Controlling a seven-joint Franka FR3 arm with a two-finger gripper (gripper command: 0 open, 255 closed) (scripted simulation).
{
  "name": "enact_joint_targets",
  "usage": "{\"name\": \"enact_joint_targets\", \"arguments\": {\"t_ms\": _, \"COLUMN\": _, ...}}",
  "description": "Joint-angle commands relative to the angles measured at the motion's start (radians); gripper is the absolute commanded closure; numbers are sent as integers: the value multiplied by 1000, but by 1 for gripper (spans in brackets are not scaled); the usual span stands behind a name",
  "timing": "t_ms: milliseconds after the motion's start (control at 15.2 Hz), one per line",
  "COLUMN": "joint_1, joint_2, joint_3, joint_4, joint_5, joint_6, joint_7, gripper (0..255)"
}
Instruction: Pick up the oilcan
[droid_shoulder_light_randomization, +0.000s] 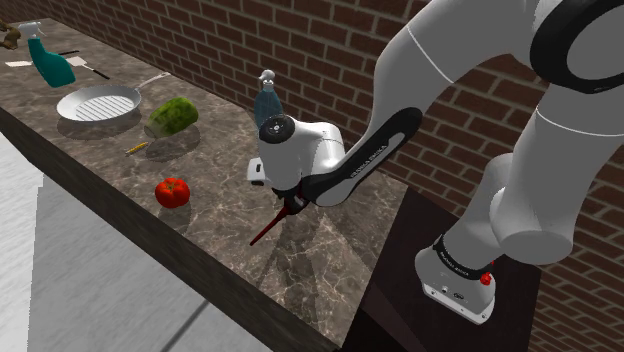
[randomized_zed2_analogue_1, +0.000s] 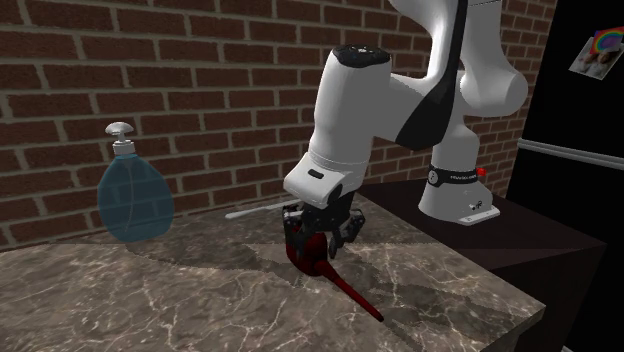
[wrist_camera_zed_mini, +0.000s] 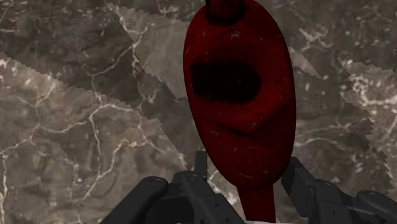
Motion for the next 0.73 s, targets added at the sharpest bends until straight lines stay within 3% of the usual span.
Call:
{"name": "enact_joint_targets", "arguments": {"t_ms": 0, "joint_1": -1, "joint_2": 1, "joint_3": -1, "joint_4": 0, "joint_5": 0, "joint_6": 1, "joint_7": 0, "gripper": 255}}
{"name": "enact_joint_targets", "arguments": {"t_ms": 660, "joint_1": -7, "joint_2": -74, "joint_3": 15, "joint_4": -1, "joint_5": 51, "joint_6": -66, "joint_7": -51, "gripper": 255}}
